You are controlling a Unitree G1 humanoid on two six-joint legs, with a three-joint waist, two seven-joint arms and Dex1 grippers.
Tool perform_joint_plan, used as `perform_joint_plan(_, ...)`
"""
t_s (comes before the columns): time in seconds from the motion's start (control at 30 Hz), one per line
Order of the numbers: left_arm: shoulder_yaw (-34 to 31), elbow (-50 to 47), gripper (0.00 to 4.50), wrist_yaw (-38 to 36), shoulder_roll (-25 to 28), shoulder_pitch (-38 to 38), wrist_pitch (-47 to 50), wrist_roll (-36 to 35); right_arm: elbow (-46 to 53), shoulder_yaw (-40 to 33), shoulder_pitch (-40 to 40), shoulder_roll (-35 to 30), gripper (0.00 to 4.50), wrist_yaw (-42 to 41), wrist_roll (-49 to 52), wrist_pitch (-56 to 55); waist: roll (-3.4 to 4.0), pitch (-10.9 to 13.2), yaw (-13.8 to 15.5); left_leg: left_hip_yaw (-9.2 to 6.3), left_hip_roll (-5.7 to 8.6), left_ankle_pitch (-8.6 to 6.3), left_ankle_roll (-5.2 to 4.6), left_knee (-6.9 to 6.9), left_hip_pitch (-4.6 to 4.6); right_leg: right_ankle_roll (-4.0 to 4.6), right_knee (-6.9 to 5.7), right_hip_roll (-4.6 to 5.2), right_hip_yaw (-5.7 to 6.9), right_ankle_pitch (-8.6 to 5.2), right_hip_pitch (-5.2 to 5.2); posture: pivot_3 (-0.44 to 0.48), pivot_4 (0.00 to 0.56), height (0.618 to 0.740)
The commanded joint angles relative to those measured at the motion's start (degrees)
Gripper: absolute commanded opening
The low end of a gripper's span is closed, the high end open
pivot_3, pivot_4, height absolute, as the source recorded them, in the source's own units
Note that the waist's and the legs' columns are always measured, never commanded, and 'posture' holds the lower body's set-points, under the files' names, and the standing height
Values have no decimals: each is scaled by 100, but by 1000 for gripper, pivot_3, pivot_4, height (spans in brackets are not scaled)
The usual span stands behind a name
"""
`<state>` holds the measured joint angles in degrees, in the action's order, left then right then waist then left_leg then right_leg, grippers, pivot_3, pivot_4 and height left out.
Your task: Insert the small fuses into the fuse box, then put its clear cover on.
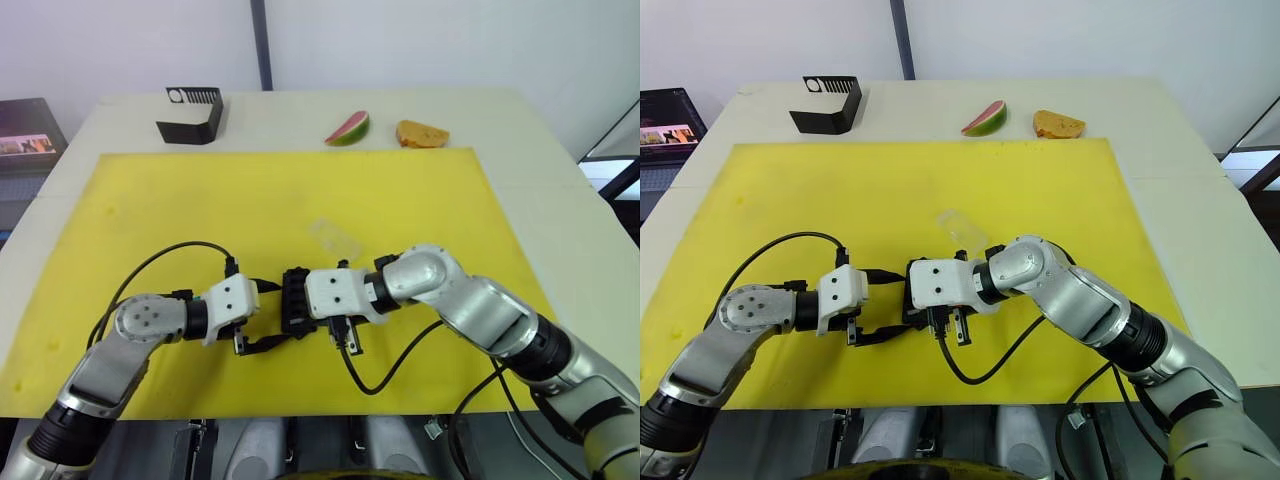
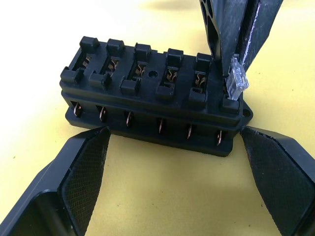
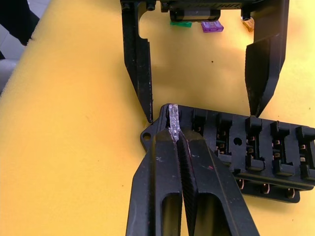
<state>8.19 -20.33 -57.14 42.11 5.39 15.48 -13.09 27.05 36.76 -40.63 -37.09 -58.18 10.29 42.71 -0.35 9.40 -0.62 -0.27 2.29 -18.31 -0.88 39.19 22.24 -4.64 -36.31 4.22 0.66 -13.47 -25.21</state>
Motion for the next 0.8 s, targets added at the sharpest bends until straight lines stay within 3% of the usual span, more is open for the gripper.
perform_joint_plan(0.03, -49, -117, 4427, 53, -22, 66, -4, -34, 121, -373, -90, 75, 0, 58, 152, 406, 0, 0, 0, 0, 0, 0, 0, 0, 0, 0, 0, 0, 0, 0, 0, 0, 150, 740)
perform_joint_plan(0.63, 16, -10, 4427, 15, -49, 163, -39, 10, 243, -703, -275, 268, 0, 175, 630, 1399, 0, 0, -1, -1, 0, -1, -1, 0, 3, 0, 1, 1, 0, 0, -3, 0, 150, 740)
perform_joint_plan(0.8, 43, 20, 4427, 12, -65, 196, -64, 28, 147, -429, -252, 134, 0, 215, 397, 1189, 0, 0, -2, 0, 0, -1, -1, 0, 4, 0, 1, 1, 0, 0, -3, 0, 150, 740)
